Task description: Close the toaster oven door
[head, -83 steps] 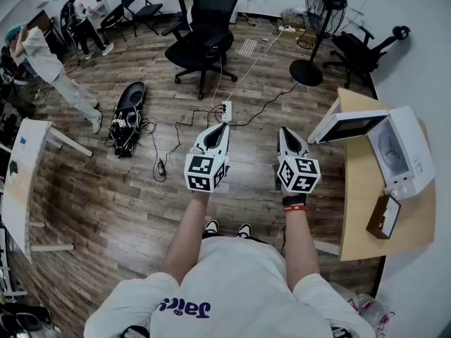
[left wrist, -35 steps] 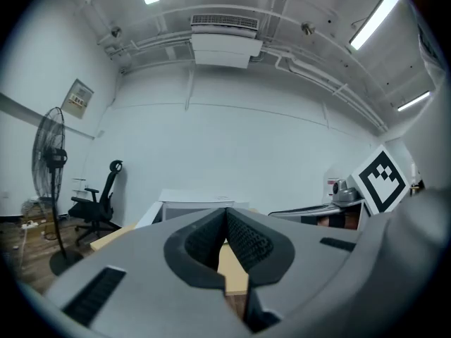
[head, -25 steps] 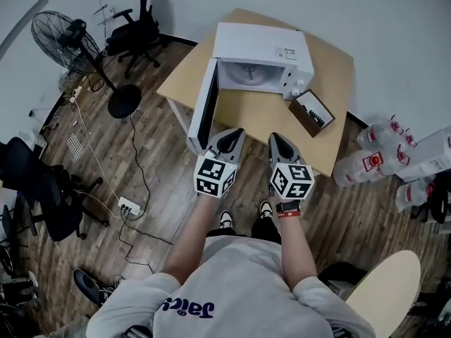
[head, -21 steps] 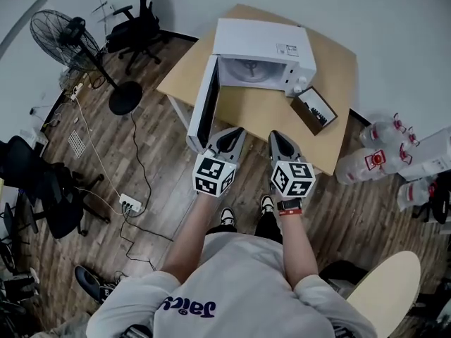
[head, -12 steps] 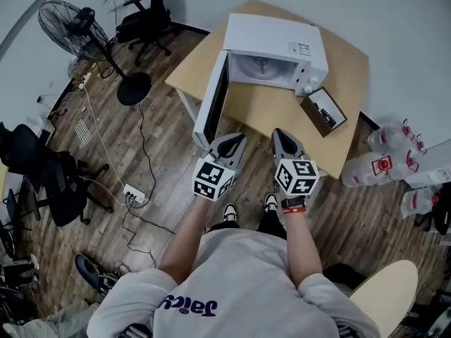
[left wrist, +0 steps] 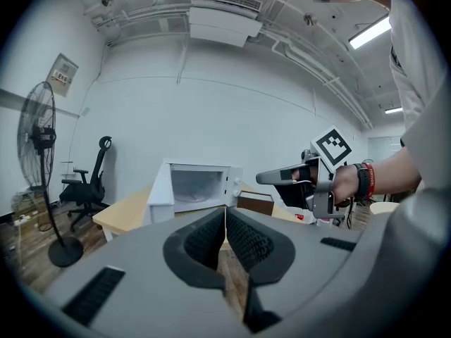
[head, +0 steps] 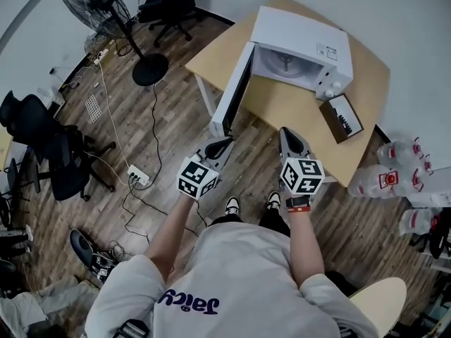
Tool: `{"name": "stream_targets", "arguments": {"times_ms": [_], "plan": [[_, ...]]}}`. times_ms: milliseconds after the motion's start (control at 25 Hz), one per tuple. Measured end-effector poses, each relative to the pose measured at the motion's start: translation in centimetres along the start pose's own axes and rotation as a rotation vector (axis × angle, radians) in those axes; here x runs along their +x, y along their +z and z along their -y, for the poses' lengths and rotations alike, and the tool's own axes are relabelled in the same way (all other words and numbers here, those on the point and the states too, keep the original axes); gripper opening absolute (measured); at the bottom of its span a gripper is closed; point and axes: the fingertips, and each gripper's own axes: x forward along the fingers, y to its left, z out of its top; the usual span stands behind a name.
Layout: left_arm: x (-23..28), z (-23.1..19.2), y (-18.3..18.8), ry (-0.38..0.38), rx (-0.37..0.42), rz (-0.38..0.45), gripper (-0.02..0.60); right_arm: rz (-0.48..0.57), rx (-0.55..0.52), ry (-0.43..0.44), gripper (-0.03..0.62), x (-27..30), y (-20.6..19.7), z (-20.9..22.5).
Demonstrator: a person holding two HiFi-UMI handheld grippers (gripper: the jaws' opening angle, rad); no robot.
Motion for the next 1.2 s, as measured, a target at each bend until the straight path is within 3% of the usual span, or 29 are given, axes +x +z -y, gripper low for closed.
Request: {"name": "stream_targets", "arguments": {"times_ms": [200,400,640,920,1200], "plan": [[-2.0,-3.7,-2.3,0.027,-0.015,-0.033,0.021,-0.015,-0.008,0.021,0.015,1.0,-0.6,-0.9],[-3.1,-7.1,-3.3,0.008,0.021,-0.073,0.034,-0.023,-0.015,0.033,0.015,1.6,-0.7,-1.7],[-2.8,-9.0,-3.3,-0.099,0.115,-0.124,0.105,-0.026,-0.023,0.028,0.015,1.9,-0.7,-1.8],[-0.8,-9.4,-3.7,-0.252,0.215,-0.201,0.237,-0.032,-0.032,0.022,0.015,2.4,-0.5,-1.9],[1.7,-9.4,-4.4,-0.347,0.246,-0.248,0.272,-0.039,-0.026,0.012,0.015,3.0,-0.8,-1.5]]}}
